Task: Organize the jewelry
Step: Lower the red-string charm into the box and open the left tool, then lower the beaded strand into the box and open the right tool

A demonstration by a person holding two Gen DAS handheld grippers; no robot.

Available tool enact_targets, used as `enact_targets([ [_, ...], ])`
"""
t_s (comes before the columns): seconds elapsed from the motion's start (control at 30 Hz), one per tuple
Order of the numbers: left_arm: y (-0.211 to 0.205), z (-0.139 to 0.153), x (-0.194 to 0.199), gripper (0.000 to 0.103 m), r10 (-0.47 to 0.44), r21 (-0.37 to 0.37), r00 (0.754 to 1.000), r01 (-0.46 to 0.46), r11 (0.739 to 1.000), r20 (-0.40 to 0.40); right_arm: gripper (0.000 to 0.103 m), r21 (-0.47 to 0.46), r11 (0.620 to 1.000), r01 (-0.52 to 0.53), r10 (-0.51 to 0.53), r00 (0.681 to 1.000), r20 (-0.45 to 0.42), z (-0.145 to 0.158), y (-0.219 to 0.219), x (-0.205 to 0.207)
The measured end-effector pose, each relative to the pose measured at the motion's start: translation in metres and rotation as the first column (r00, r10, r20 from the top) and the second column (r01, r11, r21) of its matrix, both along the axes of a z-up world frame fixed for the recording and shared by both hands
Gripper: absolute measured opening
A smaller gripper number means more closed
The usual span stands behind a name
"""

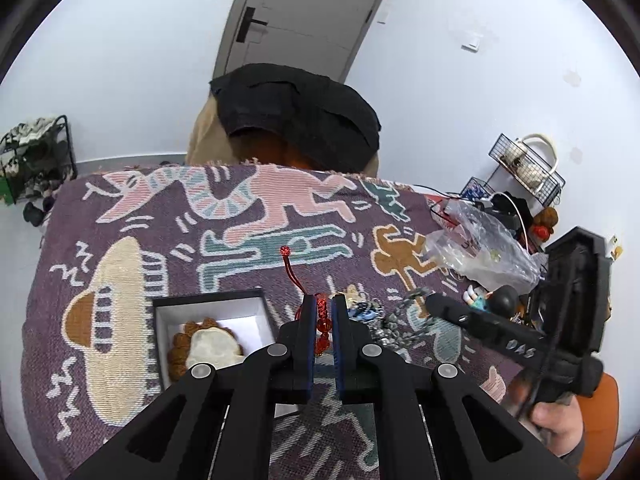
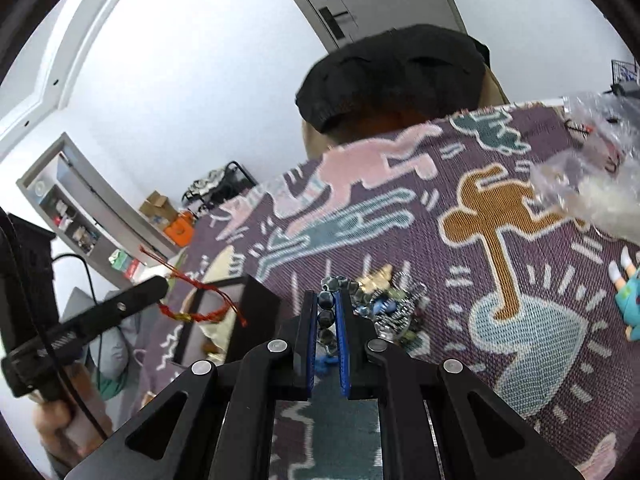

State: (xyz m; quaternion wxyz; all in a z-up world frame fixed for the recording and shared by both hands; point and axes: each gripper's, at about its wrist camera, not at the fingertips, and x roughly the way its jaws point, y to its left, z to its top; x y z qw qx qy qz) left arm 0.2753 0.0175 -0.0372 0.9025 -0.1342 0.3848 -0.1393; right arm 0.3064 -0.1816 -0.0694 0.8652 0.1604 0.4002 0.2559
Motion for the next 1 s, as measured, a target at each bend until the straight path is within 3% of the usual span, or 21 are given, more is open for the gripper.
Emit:
enact_targets([
  [0.27, 0.023, -0.017, 0.0, 0.011, 0.056, 0.019, 0.997, -0.055, 0.998, -0.058, 0.01, 0.027, 0.999, -0.037, 0.035, 0.998, 0.047, 0.023, 0.018, -0.004],
  [0.33, 0.025, -0.025, 0.003, 0.03, 0.058, 0.032, 0.993, -0.055, 0.998, -0.098, 0.01, 0.03, 0.998, -0.052, 0.05, 0.997, 0.056, 0.028, 0.026, -0.005],
  [0.4, 0.033, -0.027, -0.001, 0.067, 0.078, 0.018, 0.993, -0.076, 0.997, -0.093, 0.01, 0.037, 0.997, -0.069, 0.067, 0.996, 0.061, 0.031, 0.034, -0.006],
  [0.47, 0.044, -0.024, -0.008, 0.082, 0.109, -0.002, 0.992, -0.109, 0.994, -0.057, 0.01, 0.038, 0.995, -0.088, 0.085, 0.994, 0.069, 0.034, 0.044, -0.007],
  [0.87, 0.096, -0.023, -0.032, 0.082, 0.218, -0.012, 0.975, -0.219, 0.976, -0.049, 0.01, 0.039, 0.98, -0.197, 0.194, 0.979, 0.065, 0.036, 0.104, -0.008],
  [1.0, 0.104, -0.024, -0.036, 0.082, 0.237, -0.016, 0.97, -0.238, 0.971, -0.051, 0.011, -0.025, 0.973, -0.23, 0.23, 0.973, 0.029, 0.032, 0.127, -0.007],
])
